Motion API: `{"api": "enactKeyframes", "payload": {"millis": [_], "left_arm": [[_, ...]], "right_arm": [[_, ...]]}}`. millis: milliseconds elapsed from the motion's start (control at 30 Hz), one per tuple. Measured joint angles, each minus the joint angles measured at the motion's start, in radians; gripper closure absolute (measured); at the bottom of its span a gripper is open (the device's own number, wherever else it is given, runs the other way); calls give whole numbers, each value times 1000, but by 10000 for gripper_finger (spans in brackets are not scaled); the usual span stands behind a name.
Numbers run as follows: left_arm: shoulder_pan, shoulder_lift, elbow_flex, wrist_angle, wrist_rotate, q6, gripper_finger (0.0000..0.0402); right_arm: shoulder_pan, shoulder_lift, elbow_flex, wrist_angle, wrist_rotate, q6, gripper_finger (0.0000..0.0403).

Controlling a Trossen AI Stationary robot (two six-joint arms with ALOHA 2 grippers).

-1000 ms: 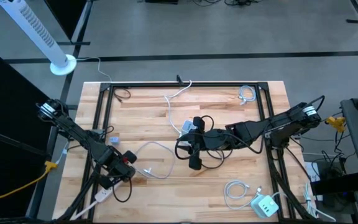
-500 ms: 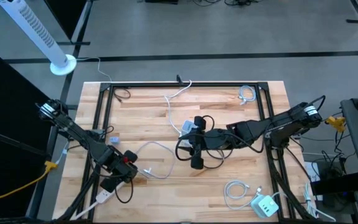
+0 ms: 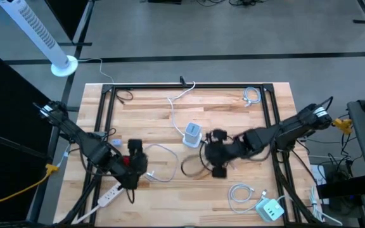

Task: Plug in charger cables
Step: Insert the bottom white charger cable into the bottom right white outlet extension

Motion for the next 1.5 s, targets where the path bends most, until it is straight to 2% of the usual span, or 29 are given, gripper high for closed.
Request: {"api": "enactKeyframes", "payload": {"millis": [100, 333, 433, 567, 700, 833, 1000, 1167, 1267, 1333, 1500], "left_arm": [[1, 0, 0, 69, -163, -105, 131], [13, 8, -39, 269, -354, -218, 131], [31, 24, -39, 379, -447, -281, 131], [77, 51, -39, 510, -535, -266, 131], [130, 73, -39, 596, -538, -232, 131], [152, 82, -39, 618, -487, -231, 131], [153, 106, -39, 612, -466, -199, 130], [161, 147, -39, 613, -466, -197, 130], [164, 174, -39, 613, -466, -197, 130], [164, 187, -39, 614, -463, -197, 130], [167, 204, -39, 618, -459, -197, 130]], "right_arm": [[68, 0, -68, -3, -2, 84, 298], [156, -3, -145, 1, -5, 344, 313], [171, -11, -131, 5, -68, 355, 318], [216, -13, -136, -13, -175, 331, 323], [280, -7, -159, -65, -208, 339, 326], [356, -6, -201, -17, -237, 346, 323], [428, -3, -254, 73, -262, 362, 288], [440, 44, -296, 155, -264, 362, 244], [440, 91, -298, 185, -315, 343, 227], [440, 127, -298, 199, -341, 332, 223], [440, 217, -297, 199, -331, 329, 235]]}}
